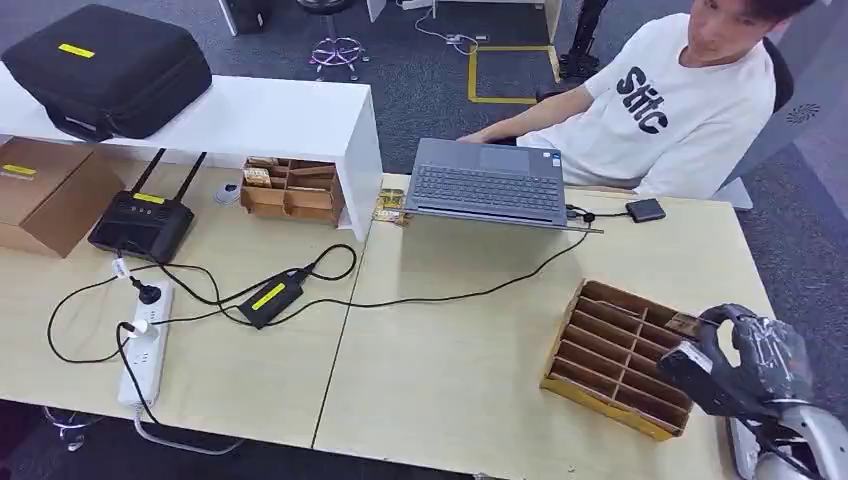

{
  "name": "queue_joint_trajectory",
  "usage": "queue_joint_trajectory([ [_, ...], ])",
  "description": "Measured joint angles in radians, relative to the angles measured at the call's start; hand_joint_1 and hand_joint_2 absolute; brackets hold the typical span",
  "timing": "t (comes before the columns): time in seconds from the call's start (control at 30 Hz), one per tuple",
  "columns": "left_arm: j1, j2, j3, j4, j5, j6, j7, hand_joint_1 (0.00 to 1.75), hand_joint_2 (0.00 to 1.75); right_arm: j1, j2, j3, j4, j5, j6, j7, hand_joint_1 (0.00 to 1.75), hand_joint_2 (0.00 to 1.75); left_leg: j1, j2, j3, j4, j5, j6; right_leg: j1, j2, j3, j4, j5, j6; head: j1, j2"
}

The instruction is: Pass the card to the sensor for recognition and then transmit it.

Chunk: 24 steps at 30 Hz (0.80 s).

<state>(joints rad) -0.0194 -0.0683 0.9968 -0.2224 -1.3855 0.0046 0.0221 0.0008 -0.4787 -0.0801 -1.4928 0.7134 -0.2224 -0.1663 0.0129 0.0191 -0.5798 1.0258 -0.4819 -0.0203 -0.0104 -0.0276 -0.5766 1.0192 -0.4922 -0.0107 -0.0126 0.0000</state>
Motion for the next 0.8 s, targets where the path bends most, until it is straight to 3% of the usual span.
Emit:
queue_joint_trajectory([
  [0.2,-0.001,-0.001,0.005,0.000,-0.015,0.000,-0.008,0.00,1.75,-0.019,0.027,0.000,-0.098,0.000,-0.100,-0.047,1.75,1.75,0.000,0.000,0.000,0.000,0.000,0.000,0.000,0.000,0.000,0.000,0.000,0.000,0.000,0.000],
  [0.4,-0.002,-0.003,0.006,0.000,-0.025,0.000,-0.009,0.00,1.75,-0.047,0.064,0.003,-0.200,0.000,-0.145,-0.064,1.75,1.75,0.000,0.000,0.000,0.000,0.000,0.000,0.000,0.000,0.000,0.000,0.000,0.000,0.000,0.000],
  [0.73,-0.013,-0.005,0.006,0.000,-0.050,-0.001,-0.008,0.00,1.75,-0.250,0.091,0.137,-0.182,0.053,-0.085,-0.005,1.75,1.75,0.000,-0.001,0.000,0.000,0.002,0.000,0.000,-0.001,0.001,0.001,0.001,0.000,0.000,0.000],
  [0.8,-0.013,-0.004,0.006,0.000,-0.058,-0.002,-0.006,0.00,1.75,-0.296,0.095,0.171,-0.156,0.064,-0.045,0.011,1.75,1.75,0.000,0.000,0.000,0.000,0.002,0.000,0.000,0.000,0.001,0.001,0.001,0.000,0.000,0.000],
])
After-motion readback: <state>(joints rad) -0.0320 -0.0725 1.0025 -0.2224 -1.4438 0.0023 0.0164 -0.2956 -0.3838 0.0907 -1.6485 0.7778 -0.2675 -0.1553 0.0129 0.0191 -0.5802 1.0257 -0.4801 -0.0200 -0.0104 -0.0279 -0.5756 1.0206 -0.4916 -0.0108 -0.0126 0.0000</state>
